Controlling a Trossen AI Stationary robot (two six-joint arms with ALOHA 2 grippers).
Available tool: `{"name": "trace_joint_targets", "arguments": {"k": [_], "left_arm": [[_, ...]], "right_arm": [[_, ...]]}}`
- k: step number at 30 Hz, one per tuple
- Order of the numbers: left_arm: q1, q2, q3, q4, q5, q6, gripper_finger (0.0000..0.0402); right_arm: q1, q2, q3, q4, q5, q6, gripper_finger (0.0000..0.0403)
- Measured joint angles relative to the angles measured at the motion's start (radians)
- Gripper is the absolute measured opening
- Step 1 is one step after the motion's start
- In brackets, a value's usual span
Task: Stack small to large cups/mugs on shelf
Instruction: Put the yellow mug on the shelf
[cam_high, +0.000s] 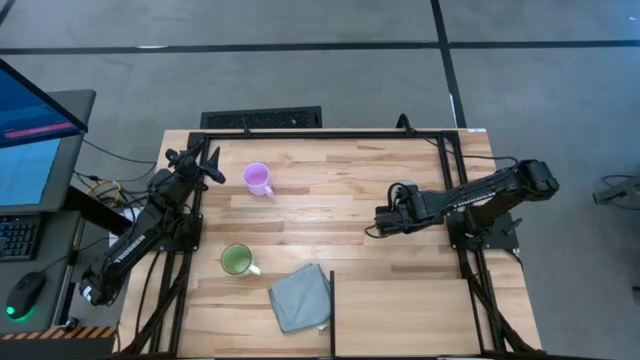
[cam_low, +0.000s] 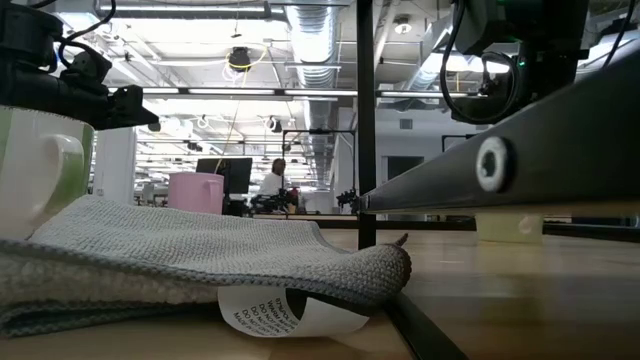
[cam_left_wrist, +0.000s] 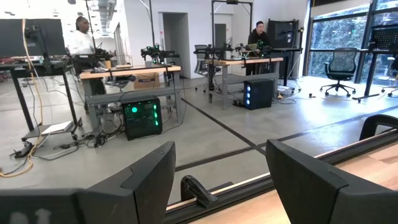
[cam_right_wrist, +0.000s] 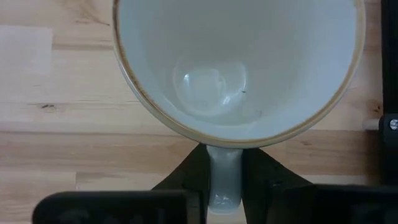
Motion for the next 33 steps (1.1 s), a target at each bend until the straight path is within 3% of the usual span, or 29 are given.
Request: {"name": "trace_joint_targets", "arguments": {"k": [14, 33], "left_arm": [[0.0, 0.0, 0.0, 0.0, 0.0, 0.0, 0.0242], [0.0, 0.0, 0.0, 0.0, 0.0, 0.0, 0.0242]], "right_arm": [[0.0, 0.0, 0.006, -0.007, -0.004, -0.001, 0.0074], [0.0, 0.0, 0.194, -0.166, -0.028, -0.063, 0.0074]]}}
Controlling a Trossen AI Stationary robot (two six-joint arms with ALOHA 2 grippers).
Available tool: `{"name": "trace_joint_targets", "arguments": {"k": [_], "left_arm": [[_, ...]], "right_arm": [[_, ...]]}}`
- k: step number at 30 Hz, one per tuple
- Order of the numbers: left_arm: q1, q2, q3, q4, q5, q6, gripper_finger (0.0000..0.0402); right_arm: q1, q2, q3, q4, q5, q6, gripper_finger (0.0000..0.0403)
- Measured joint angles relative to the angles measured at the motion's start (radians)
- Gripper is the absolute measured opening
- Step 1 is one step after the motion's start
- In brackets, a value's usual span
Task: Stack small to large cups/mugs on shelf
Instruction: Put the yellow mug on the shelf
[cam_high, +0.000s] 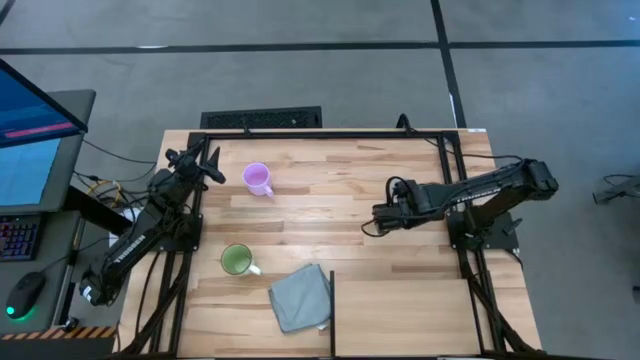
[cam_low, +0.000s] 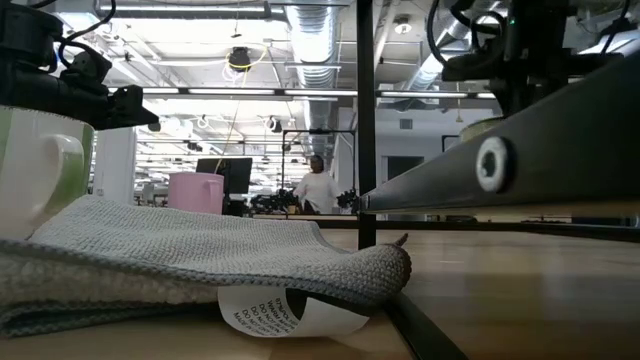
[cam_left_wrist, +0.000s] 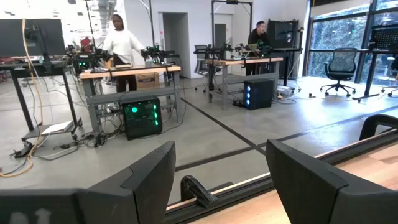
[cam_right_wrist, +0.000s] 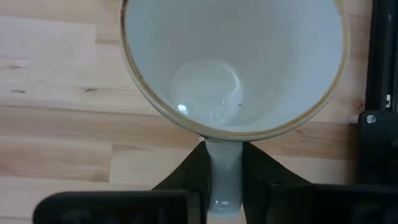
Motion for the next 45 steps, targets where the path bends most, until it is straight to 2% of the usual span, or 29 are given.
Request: {"name": "trace_joint_targets", "arguments": {"k": [7, 14, 26, 35, 39, 45], "left_arm": [[0.0, 0.0, 0.0, 0.001, 0.0, 0.021, 0.0242], [0.0, 0.0, 0.0, 0.001, 0.0, 0.033, 0.0242], [0.0, 0.0, 0.0, 0.008, -0.001, 0.025, 0.0242], [0.0, 0.0, 0.0, 0.005, -0.001, 0.011, 0.0242], [0.0, 0.0, 0.0, 0.003, -0.001, 0.011, 0.0242], [0.0, 0.0, 0.0, 0.002, -0.001, 0.006, 0.0242]], "right_arm": [[0.001, 0.0, 0.056, -0.053, -0.028, -0.008, 0.0074], [0.053, 0.0, 0.107, -0.05, -0.058, 0.031, 0.0074], [0.294, -0.001, 0.13, -0.075, -0.055, 0.374, 0.0074], [0.46, -0.001, 0.13, -0.067, -0.108, 0.624, 0.0074], [0.512, -0.001, 0.13, -0.048, -0.16, 0.692, 0.0074], [0.567, -0.001, 0.13, 0.062, -0.16, 0.707, 0.0074]]}}
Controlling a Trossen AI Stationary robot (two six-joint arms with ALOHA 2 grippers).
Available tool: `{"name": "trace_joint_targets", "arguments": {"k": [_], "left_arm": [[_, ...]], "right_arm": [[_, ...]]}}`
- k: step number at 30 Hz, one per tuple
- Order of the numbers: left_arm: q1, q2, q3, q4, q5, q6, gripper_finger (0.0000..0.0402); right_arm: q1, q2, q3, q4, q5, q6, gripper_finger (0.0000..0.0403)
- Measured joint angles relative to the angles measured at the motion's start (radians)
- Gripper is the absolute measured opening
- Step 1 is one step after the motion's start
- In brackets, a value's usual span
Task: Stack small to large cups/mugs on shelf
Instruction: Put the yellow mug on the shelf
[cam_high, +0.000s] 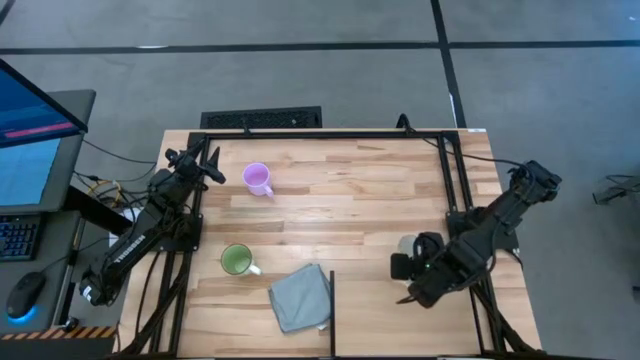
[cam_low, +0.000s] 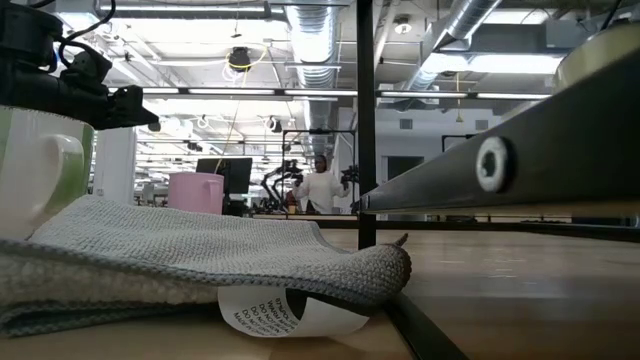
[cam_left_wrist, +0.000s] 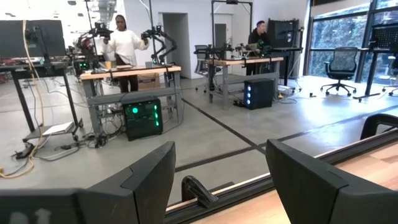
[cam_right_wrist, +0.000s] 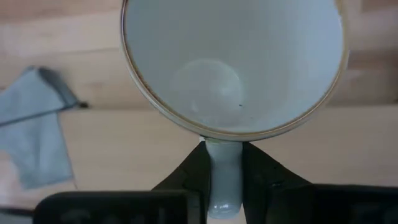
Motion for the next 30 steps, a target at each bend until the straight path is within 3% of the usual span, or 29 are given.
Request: {"name": "trace_joint_targets", "arguments": {"k": [30], "left_arm": [[0.0, 0.0, 0.0, -0.001, 0.0, -0.089, 0.0242]], "right_arm": [[0.131, 0.0, 0.045, 0.027, -0.114, 0.012, 0.0074]]}}
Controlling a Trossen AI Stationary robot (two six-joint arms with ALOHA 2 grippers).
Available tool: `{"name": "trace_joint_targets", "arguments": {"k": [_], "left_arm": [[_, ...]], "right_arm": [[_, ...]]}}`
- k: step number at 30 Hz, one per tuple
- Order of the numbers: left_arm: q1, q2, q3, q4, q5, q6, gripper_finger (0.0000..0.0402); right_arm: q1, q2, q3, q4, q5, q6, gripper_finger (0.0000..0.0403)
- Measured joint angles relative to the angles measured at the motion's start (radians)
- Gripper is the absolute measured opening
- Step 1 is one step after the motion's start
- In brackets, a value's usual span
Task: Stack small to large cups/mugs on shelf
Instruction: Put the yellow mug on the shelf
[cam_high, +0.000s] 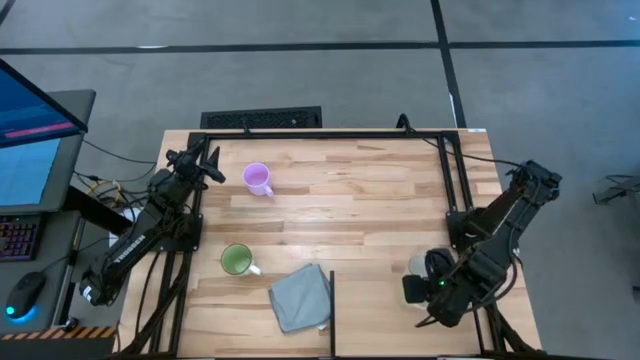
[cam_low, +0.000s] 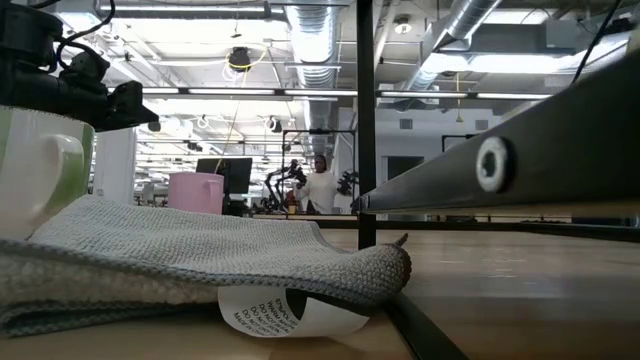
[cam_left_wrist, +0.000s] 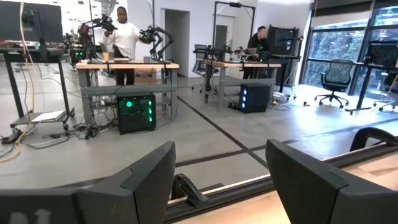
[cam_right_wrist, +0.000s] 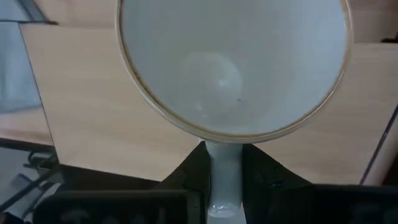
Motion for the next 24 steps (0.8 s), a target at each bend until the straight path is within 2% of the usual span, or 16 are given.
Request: {"name": "trace_joint_targets", "arguments": {"k": [6, 13, 24], "left_arm": [[0.0, 0.0, 0.0, 0.0, 0.0, -0.01, 0.0242], [0.0, 0.0, 0.0, 0.0, 0.0, -0.05, 0.0242], [0.0, 0.0, 0.0, 0.0, 0.0, -0.069, 0.0242]], "right_arm": [[0.039, 0.02, 0.005, -0.037, -0.069, 0.033, 0.0074], [0.094, 0.033, 0.003, -0.037, -0.069, 0.041, 0.0073], [0.092, 0.074, 0.004, -0.016, -0.078, 0.038, 0.0073]]}}
